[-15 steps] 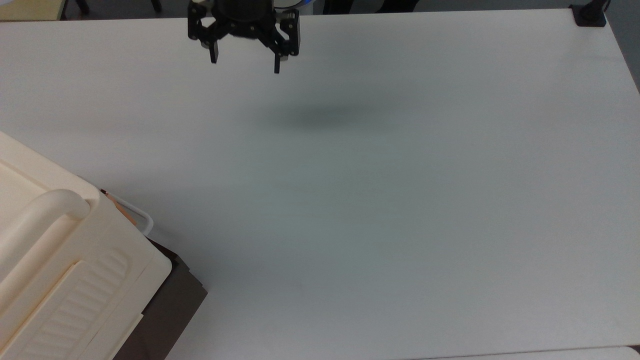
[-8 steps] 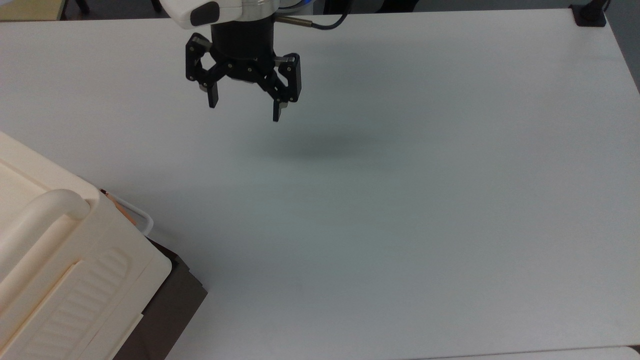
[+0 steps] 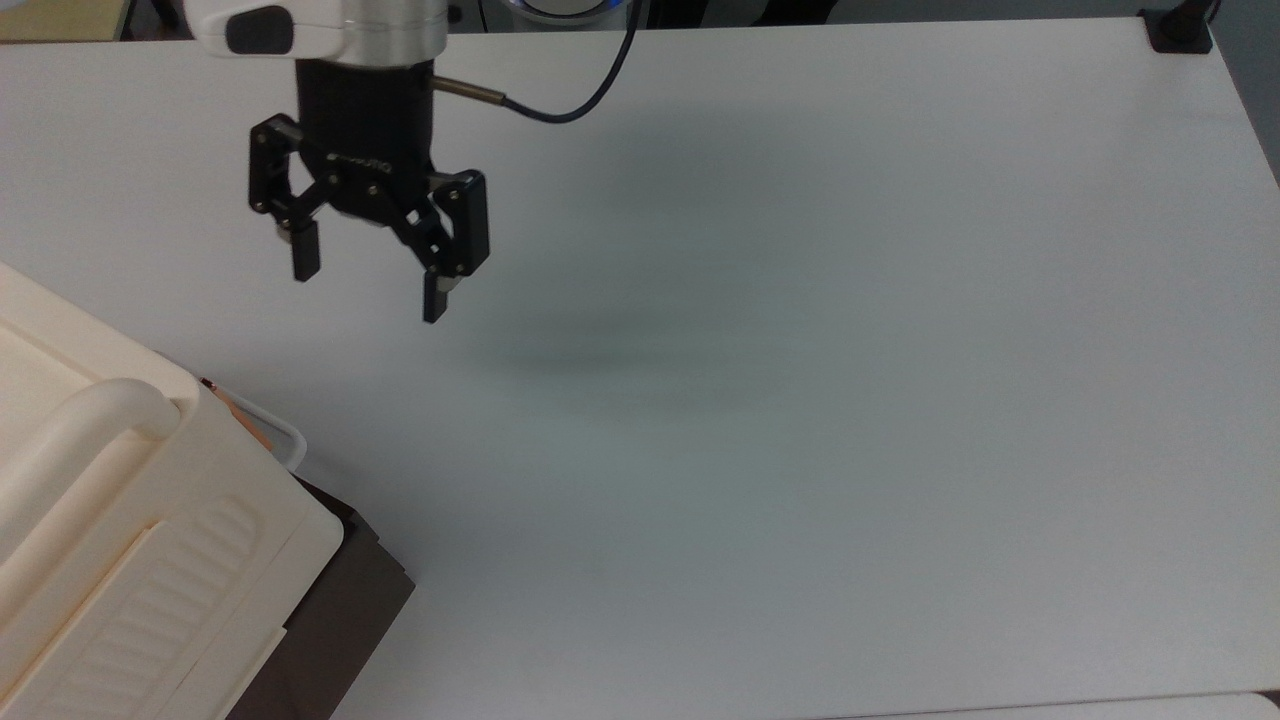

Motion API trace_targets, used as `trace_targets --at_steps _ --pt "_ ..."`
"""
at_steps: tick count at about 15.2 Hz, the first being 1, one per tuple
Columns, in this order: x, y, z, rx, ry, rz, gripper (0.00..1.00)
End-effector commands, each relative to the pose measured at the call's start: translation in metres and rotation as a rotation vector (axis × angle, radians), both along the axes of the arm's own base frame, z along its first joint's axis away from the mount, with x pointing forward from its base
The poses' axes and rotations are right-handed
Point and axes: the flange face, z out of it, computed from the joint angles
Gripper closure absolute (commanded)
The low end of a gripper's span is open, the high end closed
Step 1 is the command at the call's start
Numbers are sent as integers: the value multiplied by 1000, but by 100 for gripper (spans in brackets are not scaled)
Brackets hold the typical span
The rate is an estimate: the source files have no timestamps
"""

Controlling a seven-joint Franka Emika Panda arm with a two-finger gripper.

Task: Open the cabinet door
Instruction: 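Move the open gripper toward the orange handle on the cream cabinet door, then close the gripper on the orange door handle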

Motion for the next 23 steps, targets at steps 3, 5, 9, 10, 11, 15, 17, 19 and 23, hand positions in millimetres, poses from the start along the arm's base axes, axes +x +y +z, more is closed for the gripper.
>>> trace_targets --at_steps 3,5,9,10,11,15,17,19,23 --pt "18 -28 10 -26 -165 -64 0" --pt "23 -31 12 -29 -220 -65 0" --pt "30 -36 27 -64 -304 -66 0" --pt "32 -34 26 -83 -324 -55 0" --pt "35 -34 23 -99 -340 -45 0" --pt "37 -33 20 -179 -346 -15 9" --pt "40 -32 13 -191 -339 -19 16" --pt "40 -31 13 -199 -341 -28 26" --pt "41 -28 7 -196 -357 -95 33"
